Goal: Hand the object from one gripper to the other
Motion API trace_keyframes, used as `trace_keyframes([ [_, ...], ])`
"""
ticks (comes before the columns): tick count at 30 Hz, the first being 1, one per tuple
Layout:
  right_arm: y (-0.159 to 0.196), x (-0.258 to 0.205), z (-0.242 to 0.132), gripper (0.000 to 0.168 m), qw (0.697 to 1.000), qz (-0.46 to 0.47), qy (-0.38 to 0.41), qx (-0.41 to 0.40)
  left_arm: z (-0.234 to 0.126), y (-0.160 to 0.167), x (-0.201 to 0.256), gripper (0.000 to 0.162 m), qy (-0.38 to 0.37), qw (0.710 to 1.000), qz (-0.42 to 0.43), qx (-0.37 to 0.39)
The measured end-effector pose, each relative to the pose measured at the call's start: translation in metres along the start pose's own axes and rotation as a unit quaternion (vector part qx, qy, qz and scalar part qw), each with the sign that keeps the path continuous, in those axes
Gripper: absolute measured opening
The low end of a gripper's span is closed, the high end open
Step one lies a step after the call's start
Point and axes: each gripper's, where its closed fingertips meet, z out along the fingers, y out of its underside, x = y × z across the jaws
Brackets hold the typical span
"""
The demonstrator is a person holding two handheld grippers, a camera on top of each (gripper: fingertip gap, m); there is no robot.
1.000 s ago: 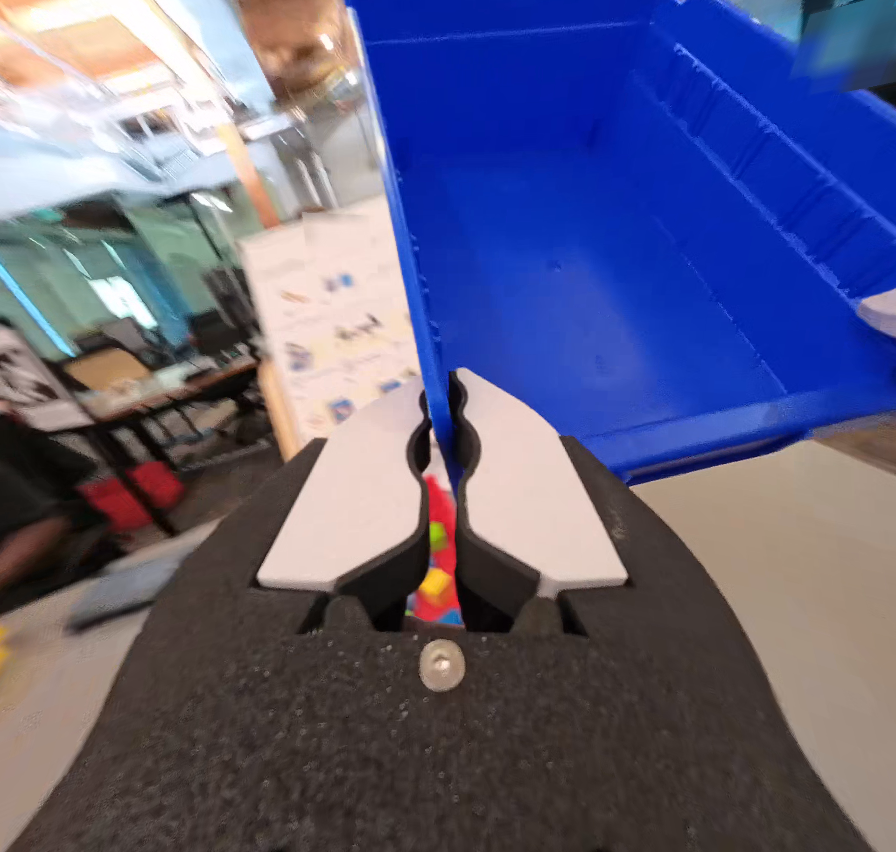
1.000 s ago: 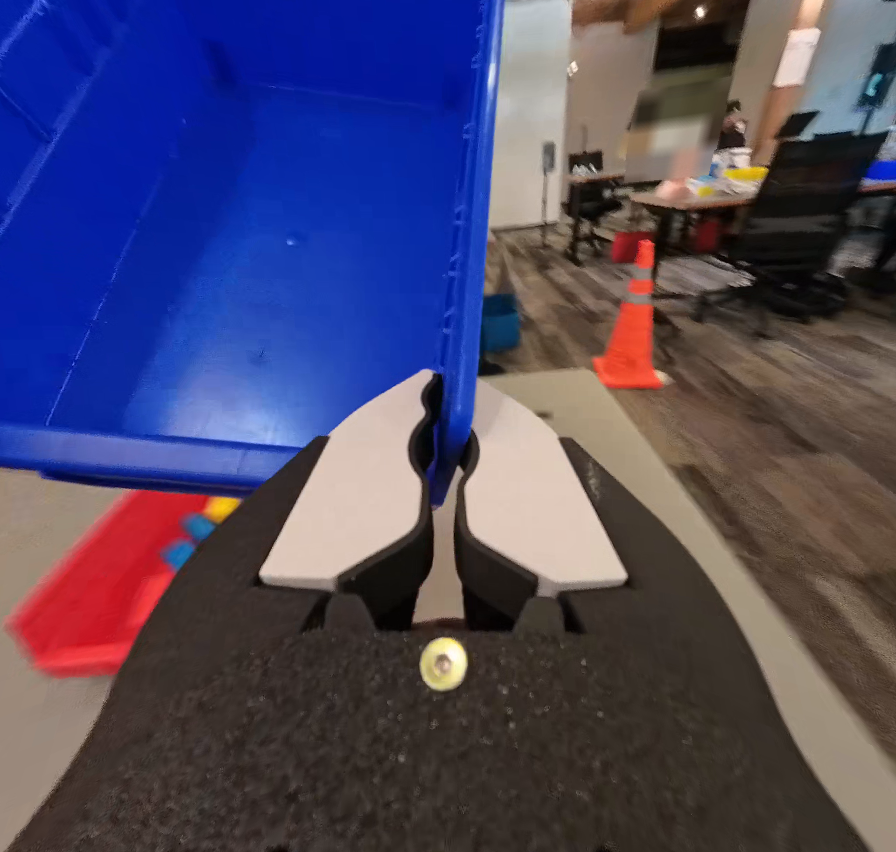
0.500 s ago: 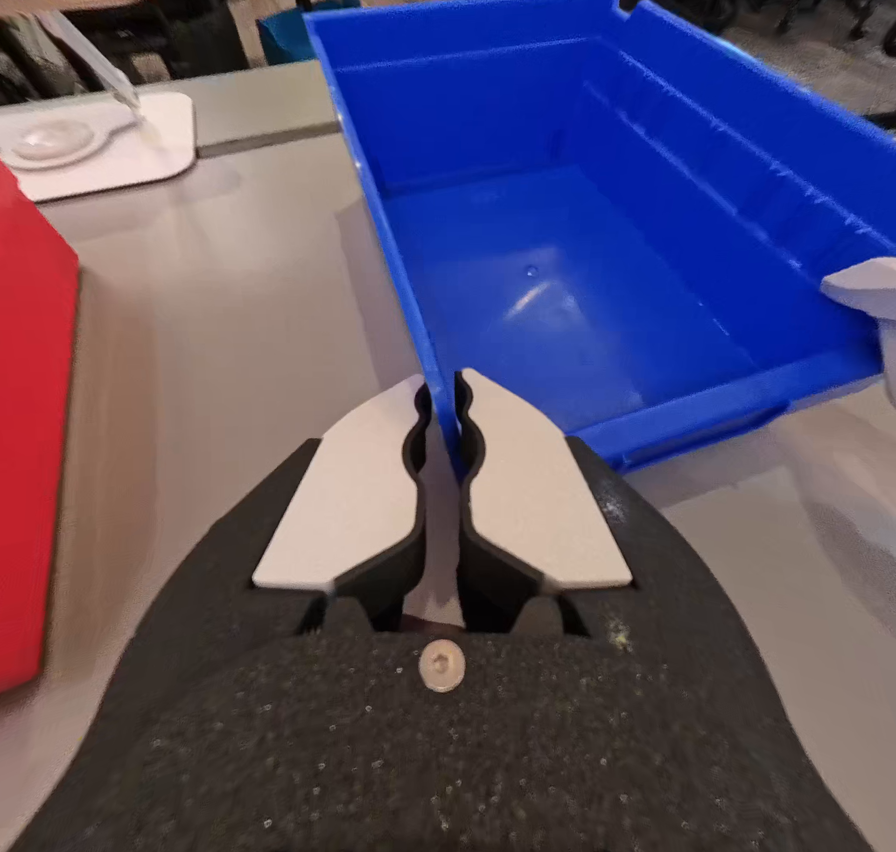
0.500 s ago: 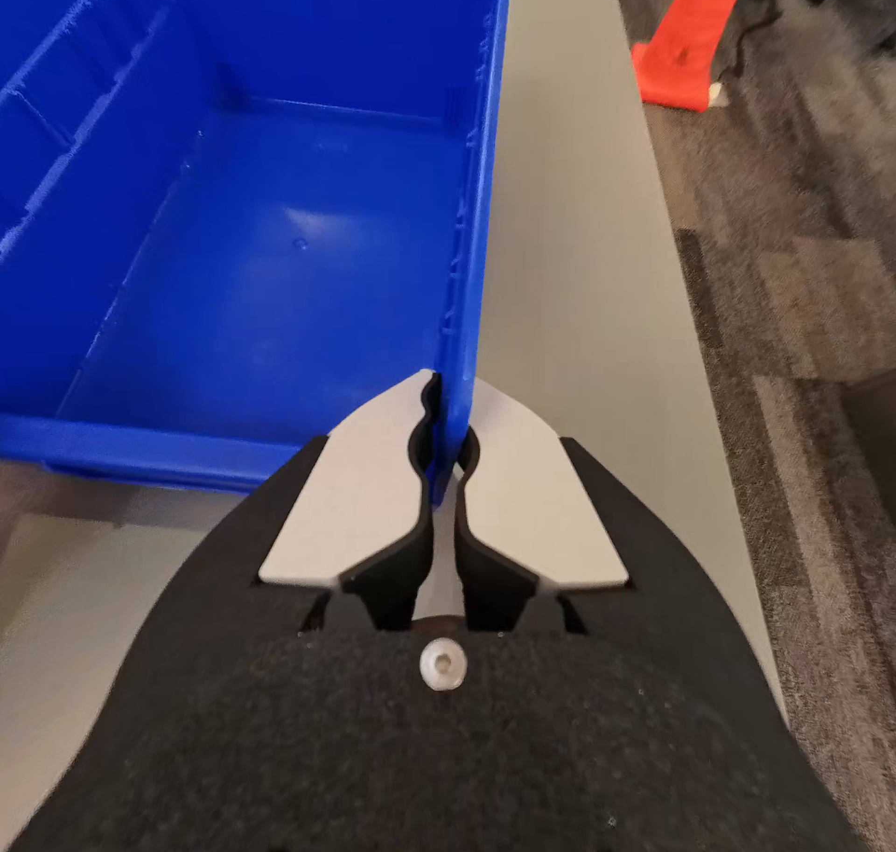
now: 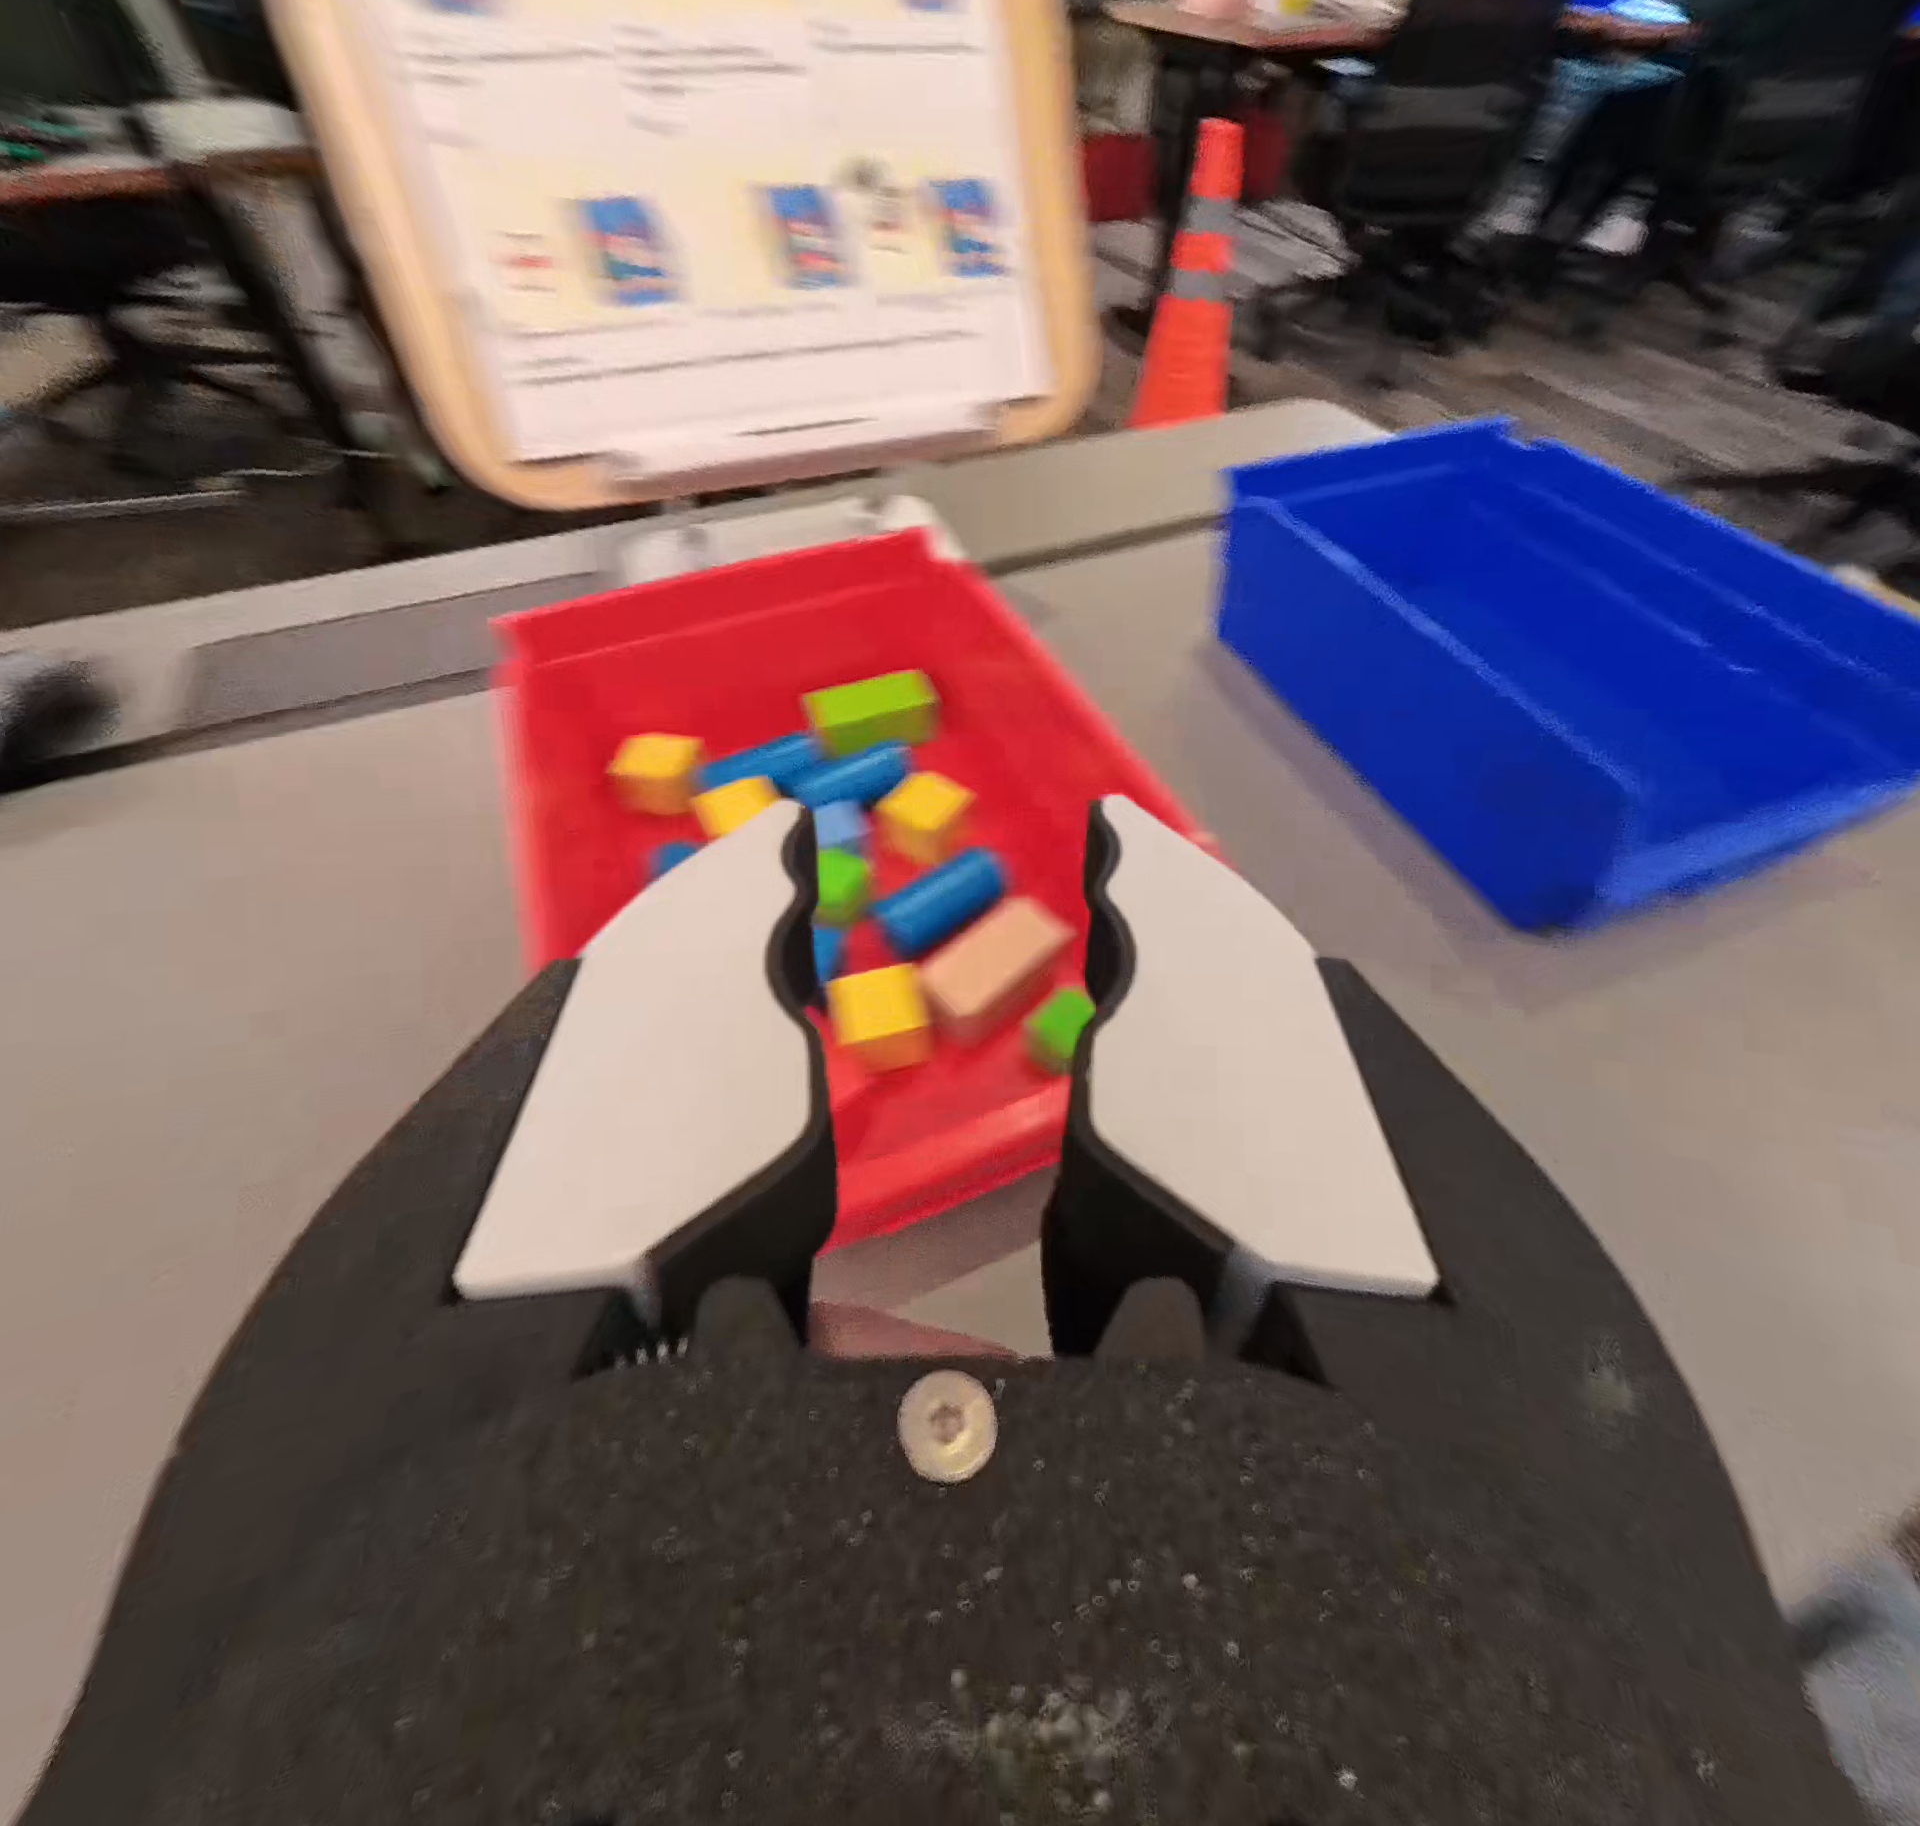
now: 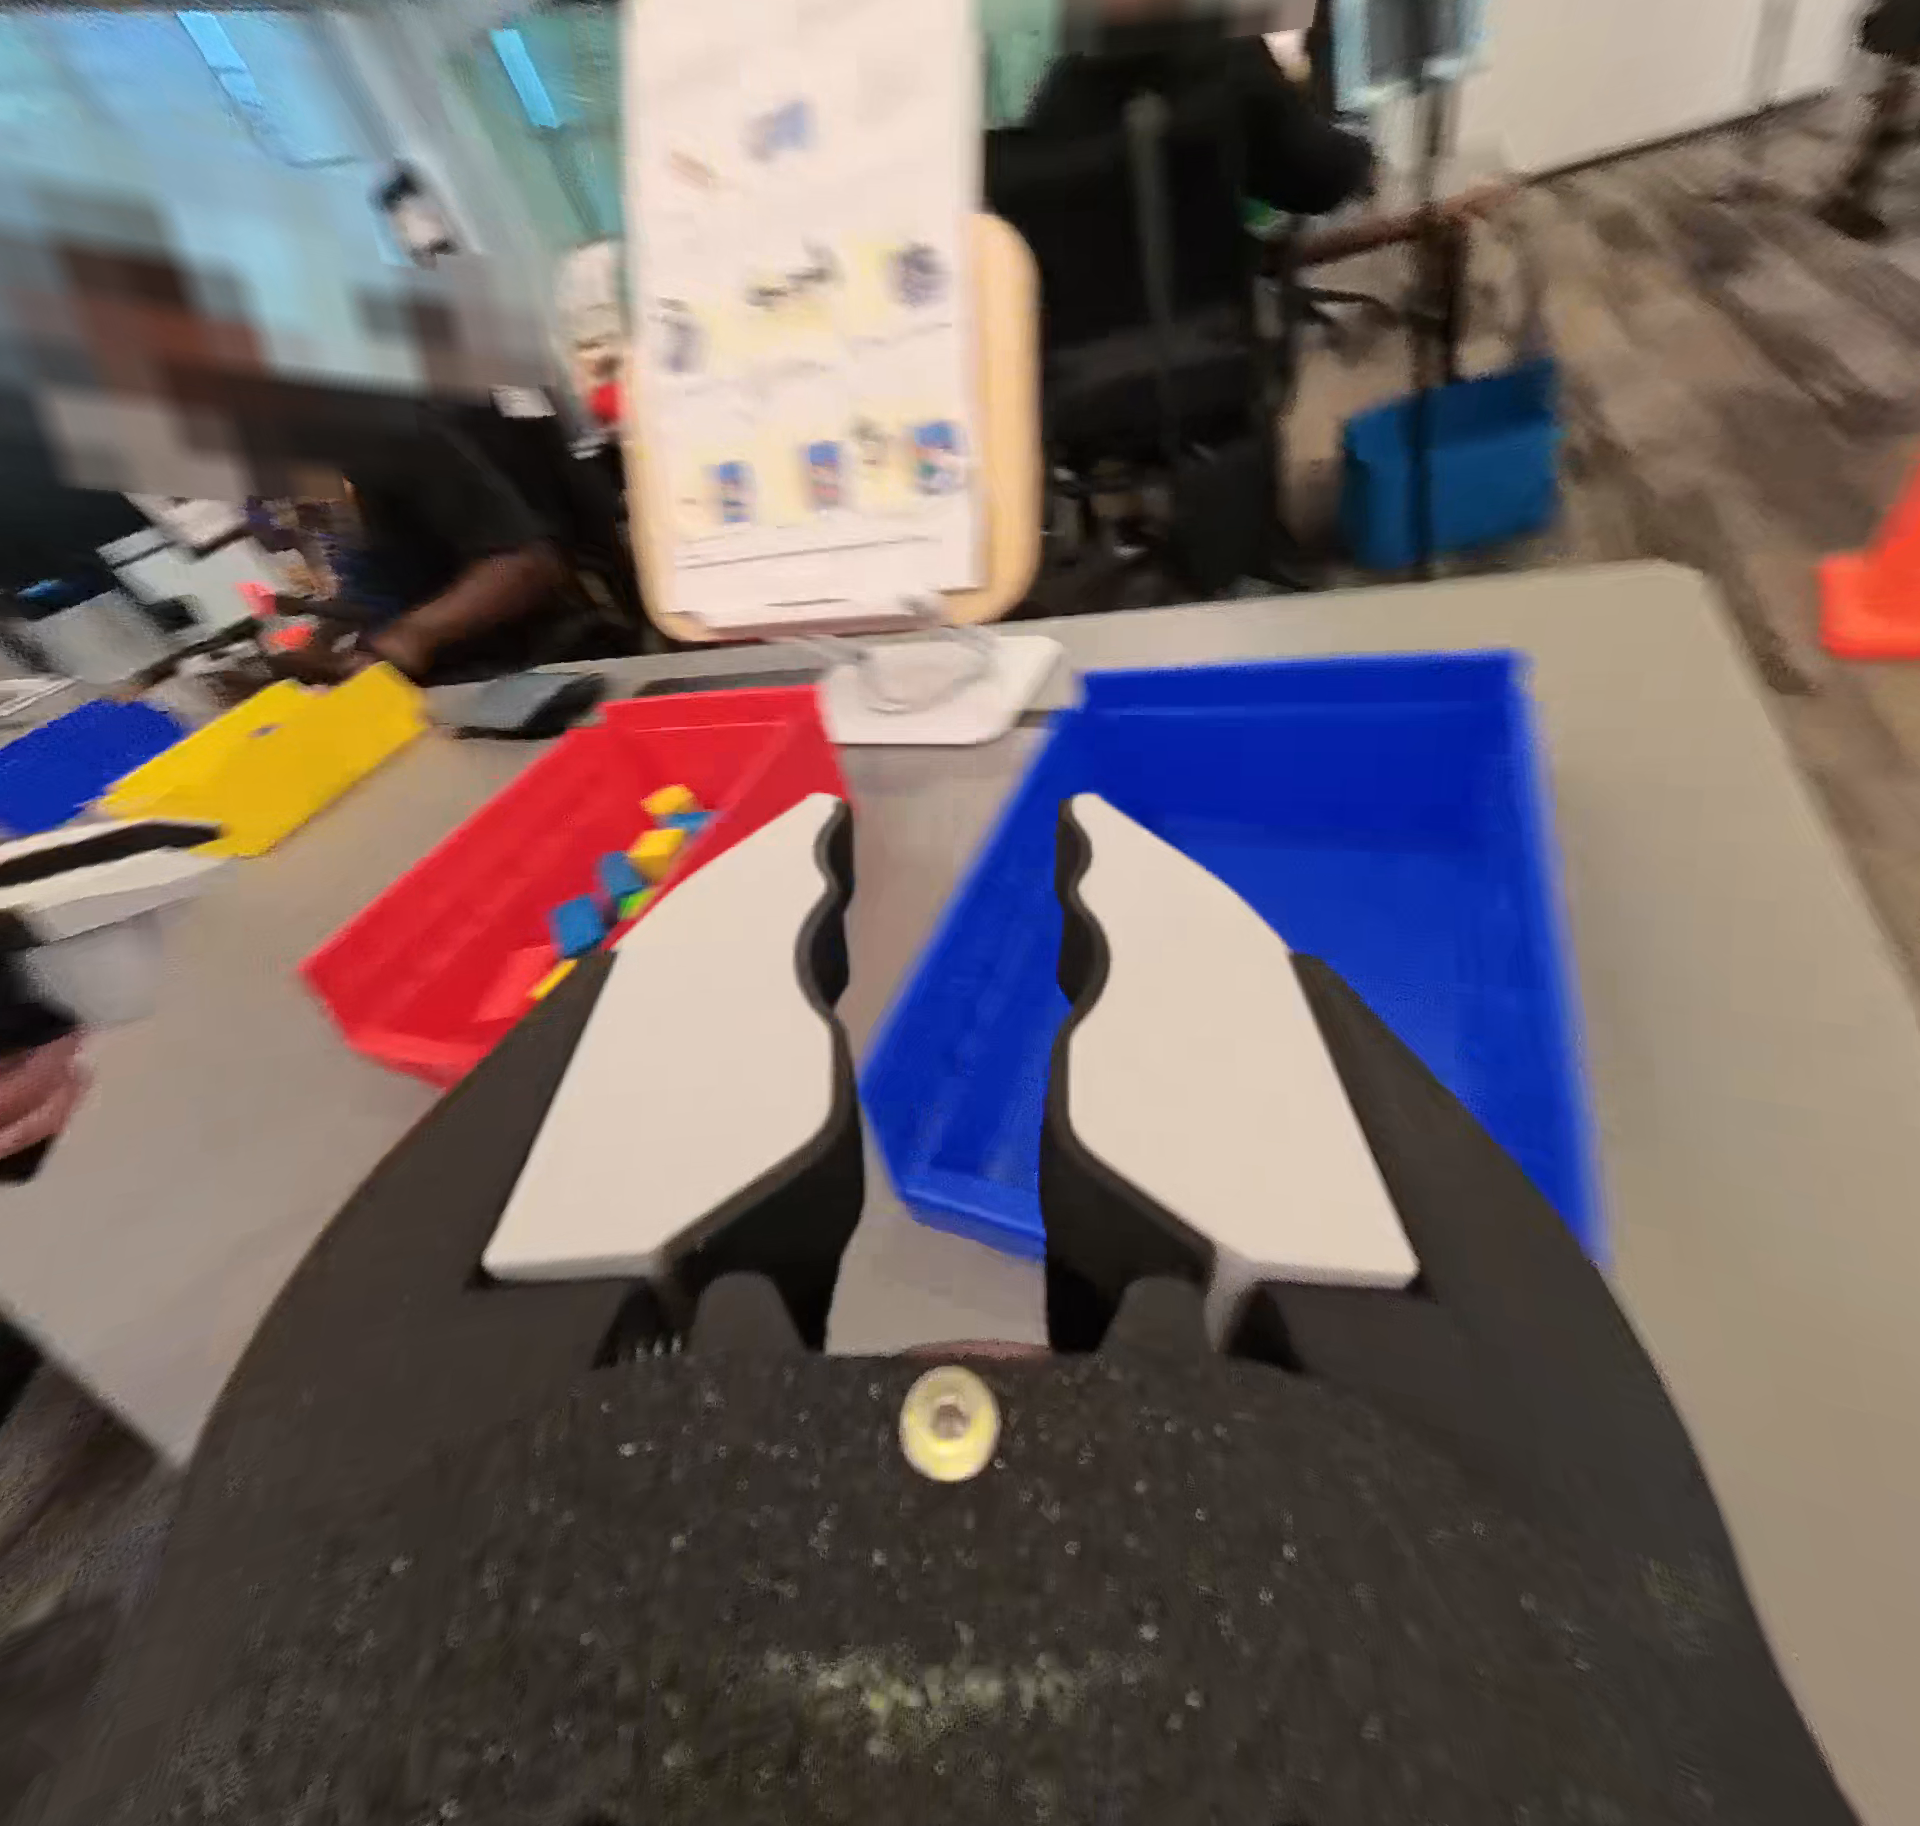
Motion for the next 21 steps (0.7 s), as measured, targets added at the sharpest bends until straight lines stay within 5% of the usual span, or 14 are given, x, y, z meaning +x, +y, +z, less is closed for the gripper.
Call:
trace_keyframes([
  [4,0.018,-0.1,0.048,0.052,0.997,-0.043,-0.062,-0.023,-0.021,0.055,-0.083,0.063,-0.087,0.993,-0.08,-0.012],
  [8,0.084,-0.162,0.107,0.075,0.998,-0.035,-0.031,-0.045,-0.006,0.098,-0.114,0.064,-0.131,0.988,-0.069,-0.036],
  [13,0.175,-0.175,0.149,0.06,0.99,-0.046,0.088,-0.104,0.023,0.125,-0.101,0.061,-0.092,0.99,-0.059,-0.087],
  [17,0.236,-0.158,0.168,0.035,0.956,-0.103,0.175,-0.212,0.041,0.131,-0.096,0.035,-0.066,0.989,-0.079,-0.109],
  [19,0.236,-0.165,0.176,0.035,0.966,-0.091,0.142,-0.195,0.049,0.128,-0.093,0.01,-0.047,0.989,-0.087,-0.106],
  [21,0.236,-0.174,0.184,0.025,0.973,-0.066,0.112,-0.19,0.053,0.129,-0.101,0.006,-0.067,0.988,-0.075,-0.114],
])
